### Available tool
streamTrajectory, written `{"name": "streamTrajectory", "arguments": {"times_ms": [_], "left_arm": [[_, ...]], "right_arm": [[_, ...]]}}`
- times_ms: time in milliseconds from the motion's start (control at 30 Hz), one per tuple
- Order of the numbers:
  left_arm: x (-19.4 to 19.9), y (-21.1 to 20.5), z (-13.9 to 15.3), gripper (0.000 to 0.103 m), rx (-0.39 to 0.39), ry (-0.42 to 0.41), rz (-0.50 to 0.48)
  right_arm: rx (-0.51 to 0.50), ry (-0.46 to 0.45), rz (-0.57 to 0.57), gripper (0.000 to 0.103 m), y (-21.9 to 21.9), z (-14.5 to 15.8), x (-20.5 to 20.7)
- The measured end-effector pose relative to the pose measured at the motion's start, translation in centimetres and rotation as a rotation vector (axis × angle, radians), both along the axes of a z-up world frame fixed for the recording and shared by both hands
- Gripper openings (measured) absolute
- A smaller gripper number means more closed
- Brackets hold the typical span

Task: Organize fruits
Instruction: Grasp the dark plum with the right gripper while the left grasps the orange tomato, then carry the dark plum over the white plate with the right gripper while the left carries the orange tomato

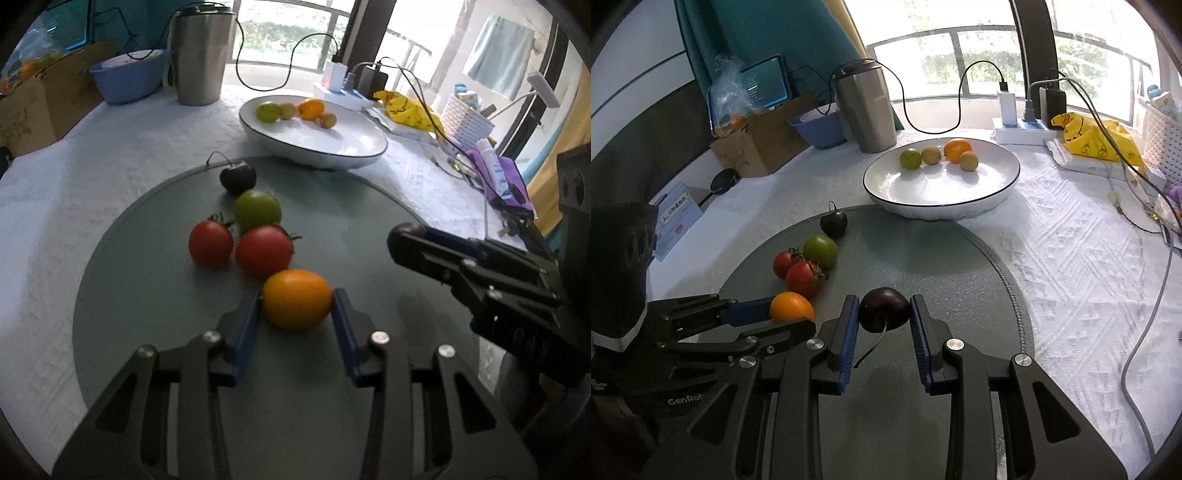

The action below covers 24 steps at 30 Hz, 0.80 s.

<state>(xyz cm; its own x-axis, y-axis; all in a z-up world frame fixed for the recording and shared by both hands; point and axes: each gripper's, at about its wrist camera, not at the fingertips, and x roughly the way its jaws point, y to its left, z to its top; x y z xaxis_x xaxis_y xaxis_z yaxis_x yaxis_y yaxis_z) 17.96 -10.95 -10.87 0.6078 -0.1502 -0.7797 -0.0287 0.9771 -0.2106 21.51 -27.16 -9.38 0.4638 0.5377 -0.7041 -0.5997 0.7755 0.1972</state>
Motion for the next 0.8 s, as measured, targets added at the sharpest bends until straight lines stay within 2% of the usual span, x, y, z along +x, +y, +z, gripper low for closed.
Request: {"name": "streamTrajectory", "arguments": {"times_ms": [400,700,800], "left_arm": [[-0.6,0.3,2.3,0.04,0.017,-0.088,-0.042],[1.1,1.2,4.5,0.041,0.04,-0.135,-0.101],[1.8,1.5,5.1,0.041,0.025,-0.146,-0.131]], "right_arm": [[-0.009,-0.037,-0.033,0.03,0.0,1.6,0.0],[0.015,-0.075,-0.092,0.03,-0.2,3.3,1.3],[0.023,-0.088,-0.122,0.03,-0.3,3.8,1.9]]}}
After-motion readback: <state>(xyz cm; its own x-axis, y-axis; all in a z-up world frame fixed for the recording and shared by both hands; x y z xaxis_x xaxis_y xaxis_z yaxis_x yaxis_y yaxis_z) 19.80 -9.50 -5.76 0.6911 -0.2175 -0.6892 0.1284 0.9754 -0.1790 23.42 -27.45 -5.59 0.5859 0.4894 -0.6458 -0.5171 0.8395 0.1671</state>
